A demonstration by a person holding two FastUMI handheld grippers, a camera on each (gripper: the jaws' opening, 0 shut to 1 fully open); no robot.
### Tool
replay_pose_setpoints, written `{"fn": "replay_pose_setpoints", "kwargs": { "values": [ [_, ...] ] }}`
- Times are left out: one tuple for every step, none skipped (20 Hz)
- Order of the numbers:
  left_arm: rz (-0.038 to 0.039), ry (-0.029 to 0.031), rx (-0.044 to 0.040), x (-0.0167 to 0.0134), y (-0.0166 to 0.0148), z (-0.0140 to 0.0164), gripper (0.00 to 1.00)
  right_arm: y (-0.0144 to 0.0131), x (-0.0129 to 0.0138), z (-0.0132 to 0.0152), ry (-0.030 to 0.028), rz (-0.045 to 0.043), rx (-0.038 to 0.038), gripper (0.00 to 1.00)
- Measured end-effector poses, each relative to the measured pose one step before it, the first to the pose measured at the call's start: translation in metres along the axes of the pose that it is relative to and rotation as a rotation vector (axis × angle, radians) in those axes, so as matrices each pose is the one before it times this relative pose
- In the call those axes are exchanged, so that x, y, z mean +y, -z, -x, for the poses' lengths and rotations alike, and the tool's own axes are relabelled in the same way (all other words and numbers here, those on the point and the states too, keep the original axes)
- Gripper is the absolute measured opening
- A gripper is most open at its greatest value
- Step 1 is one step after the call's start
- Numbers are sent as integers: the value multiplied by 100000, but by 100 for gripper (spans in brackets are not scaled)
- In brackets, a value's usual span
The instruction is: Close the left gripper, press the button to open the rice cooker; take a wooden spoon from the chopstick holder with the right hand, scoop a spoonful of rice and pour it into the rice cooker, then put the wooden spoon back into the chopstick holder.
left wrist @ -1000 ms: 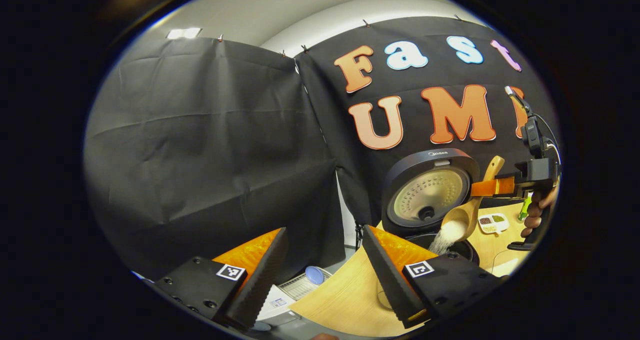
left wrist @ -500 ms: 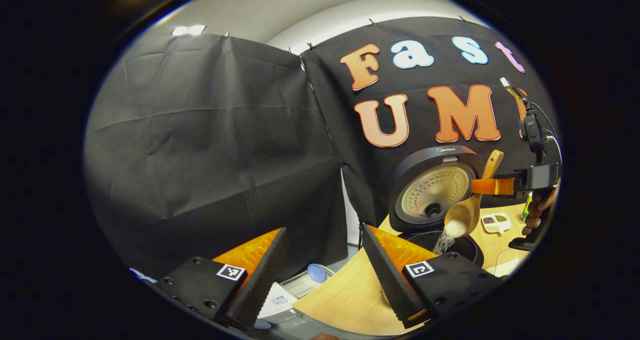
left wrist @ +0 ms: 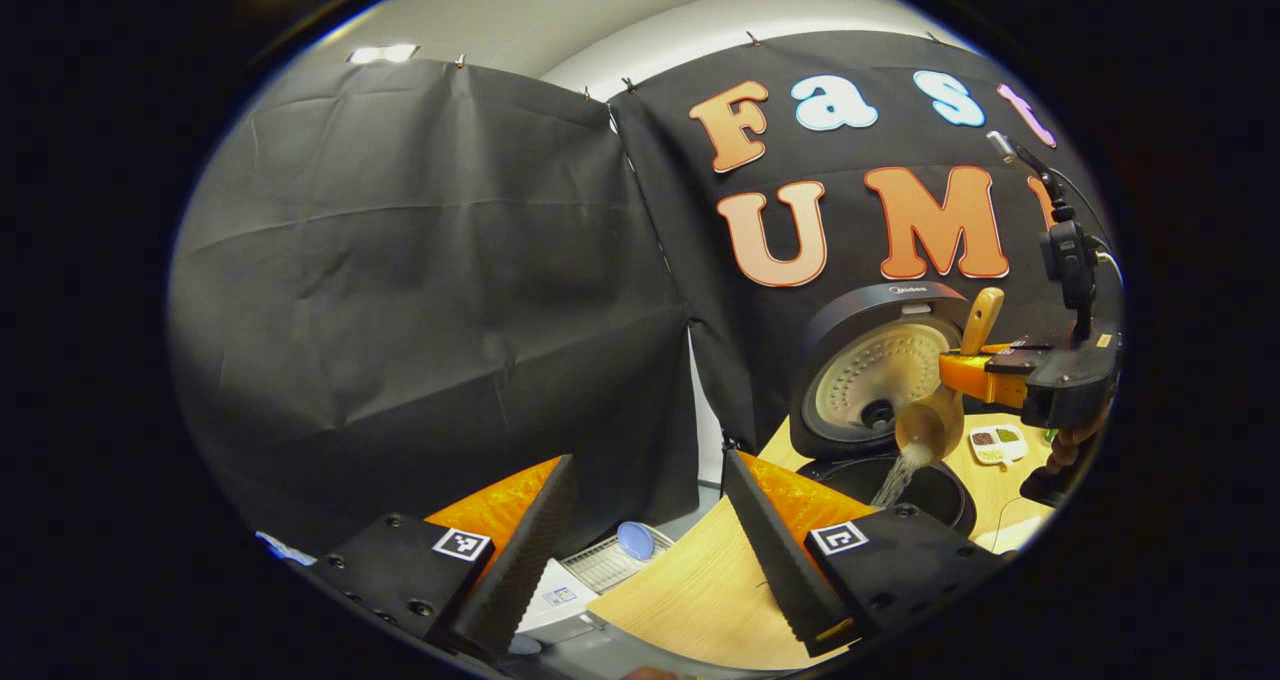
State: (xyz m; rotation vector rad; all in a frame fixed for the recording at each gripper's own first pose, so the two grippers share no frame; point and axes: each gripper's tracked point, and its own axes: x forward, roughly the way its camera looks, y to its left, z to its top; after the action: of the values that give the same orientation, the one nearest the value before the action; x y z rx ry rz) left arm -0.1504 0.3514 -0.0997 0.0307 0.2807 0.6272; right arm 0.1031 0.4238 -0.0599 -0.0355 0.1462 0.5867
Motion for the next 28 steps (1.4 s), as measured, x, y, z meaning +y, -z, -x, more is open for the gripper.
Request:
{"fn": "replay_pose_setpoints", "kwargs": {
  "values": [
    [-3,-79,257,10,65,-66,100,-74,156,4,-279,1463,-468,6],
    [-118,-68,269,-83,69,-120,100,-300,169,17,-236,2044,-684,5],
    [-99,-217,223,20,115,-102,100,-242,15,-29,-178,2388,-918,5],
    [14,-41,246,28,141,34,100,-342,50,92,-97,2547,-1151,5],
    [83,-78,227,-88,-81,-107,100,-181,46,-23,-238,2827,-863,6],
    [10,-28,86,13,84,-44,100,-70,300,129,-455,2435,-690,6],
    [-54,-8,43,-27,-5,48,100,-134,280,183,-1034,1979,-835,5],
    [-64,-61,-48,-62,-54,-41,100,97,1179,-182,-888,1659,-854,5],
    [1,72,118,-145,-61,-31,100,-287,220,219,-905,1628,-800,5],
    [-35,121,4,-48,44,4,100,-115,148,95,-931,1153,-741,5],
    [-173,135,11,-157,-88,12,100,-92,99,126,-1073,950,-675,5],
    [-261,69,-59,-188,-60,-22,100,-172,-78,128,-690,782,-378,5],
    [-264,185,-117,-222,-90,-32,100,-203,-85,291,-743,564,-678,5],
    [-296,154,29,-183,-91,20,100,-290,-122,196,-379,-160,-598,5],
    [-267,385,152,-278,-66,-11,100,-37,-133,76,-167,-1177,-300,5],
    [-67,258,-101,-250,-192,153,100,-11,-127,130,-152,-2624,361,5],
    [278,591,-686,-340,-384,48,100,270,-75,129,-95,-3654,1214,5],
    [103,515,-516,-333,-147,229,93,373,-698,613,120,-4528,2079,5],
    [-34,444,-140,-321,-254,13,93,554,-875,565,573,-5579,2157,6],
    [157,447,145,-314,-53,240,100,251,-925,561,838,-6292,1206,5],
    [301,565,487,-390,1,81,100,13,-771,504,1081,-5962,730,5],
    [446,614,575,-471,-38,158,100,-180,-1113,588,1127,-5049,519,5],
    [633,567,175,-489,-181,90,100,-221,-1287,378,1171,-4370,321,5],
    [280,546,-153,-305,-334,197,100,-111,-1079,632,1048,-3914,319,6],
    [119,365,-127,-323,-272,141,100,-120,-1146,566,1290,-3323,286,5],
    [317,540,6,-455,-128,85,100,61,-1117,781,1250,-2828,246,6],
    [105,388,17,-401,-204,79,100,318,-1201,611,1294,-1817,249,5],
    [-84,536,41,-440,-252,62,100,642,-1459,703,2395,-1195,1468,6]
  ]
}}
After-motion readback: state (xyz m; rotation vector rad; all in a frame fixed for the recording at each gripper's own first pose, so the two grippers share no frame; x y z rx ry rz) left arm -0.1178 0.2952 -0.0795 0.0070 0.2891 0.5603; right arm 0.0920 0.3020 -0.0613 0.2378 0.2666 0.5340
